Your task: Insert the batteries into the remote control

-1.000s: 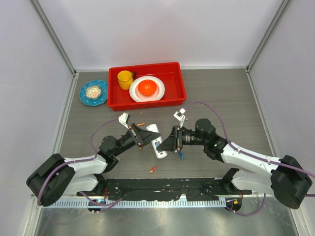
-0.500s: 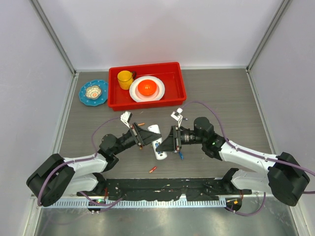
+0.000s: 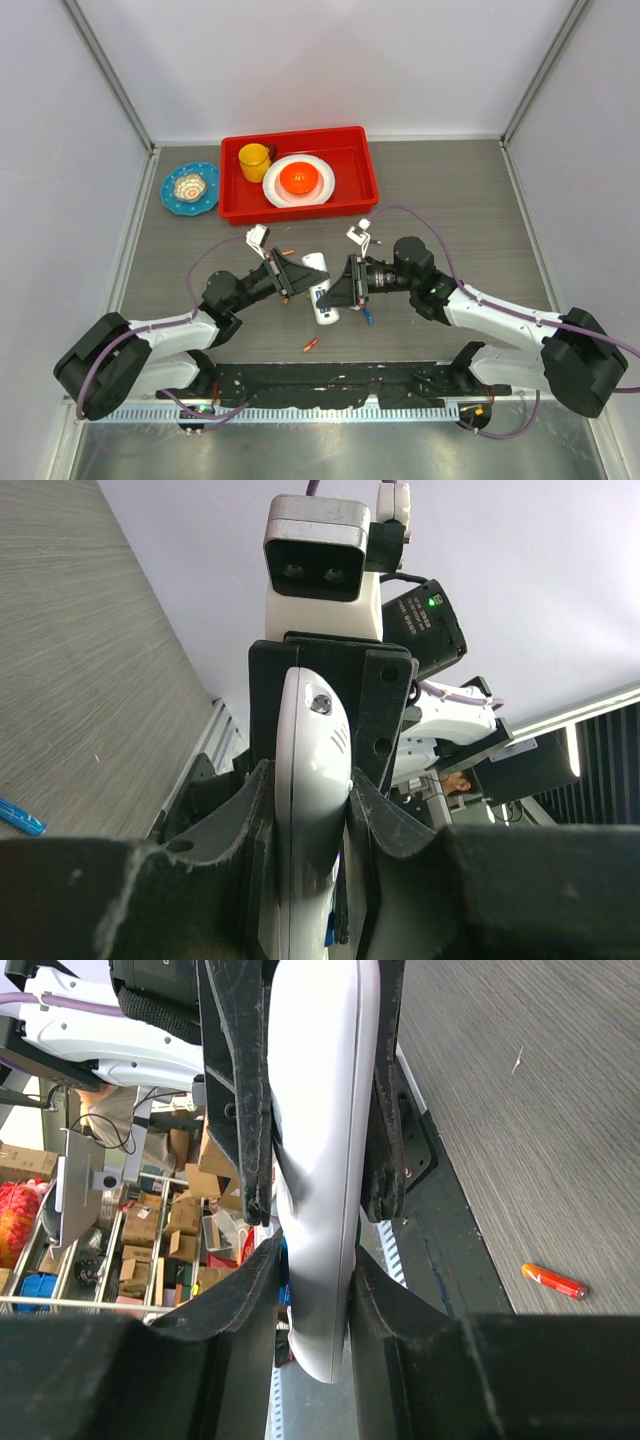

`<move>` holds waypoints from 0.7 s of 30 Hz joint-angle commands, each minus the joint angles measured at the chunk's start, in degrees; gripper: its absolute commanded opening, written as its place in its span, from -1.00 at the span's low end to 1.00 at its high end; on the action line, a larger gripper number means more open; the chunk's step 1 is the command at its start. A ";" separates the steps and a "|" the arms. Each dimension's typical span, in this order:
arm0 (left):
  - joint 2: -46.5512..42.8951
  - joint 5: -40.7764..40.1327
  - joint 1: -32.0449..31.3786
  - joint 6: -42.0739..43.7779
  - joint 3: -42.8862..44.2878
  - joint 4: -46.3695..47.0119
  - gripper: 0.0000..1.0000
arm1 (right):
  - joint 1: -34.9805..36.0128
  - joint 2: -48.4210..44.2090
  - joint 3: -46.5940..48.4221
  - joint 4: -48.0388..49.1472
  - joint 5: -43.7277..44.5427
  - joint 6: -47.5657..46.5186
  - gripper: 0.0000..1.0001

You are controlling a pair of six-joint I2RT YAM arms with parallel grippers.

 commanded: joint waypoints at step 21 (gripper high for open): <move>0.71 0.65 -4.89 -0.38 1.40 19.21 -1.00 | -1.47 -1.15 2.85 -4.77 9.25 -3.59 0.04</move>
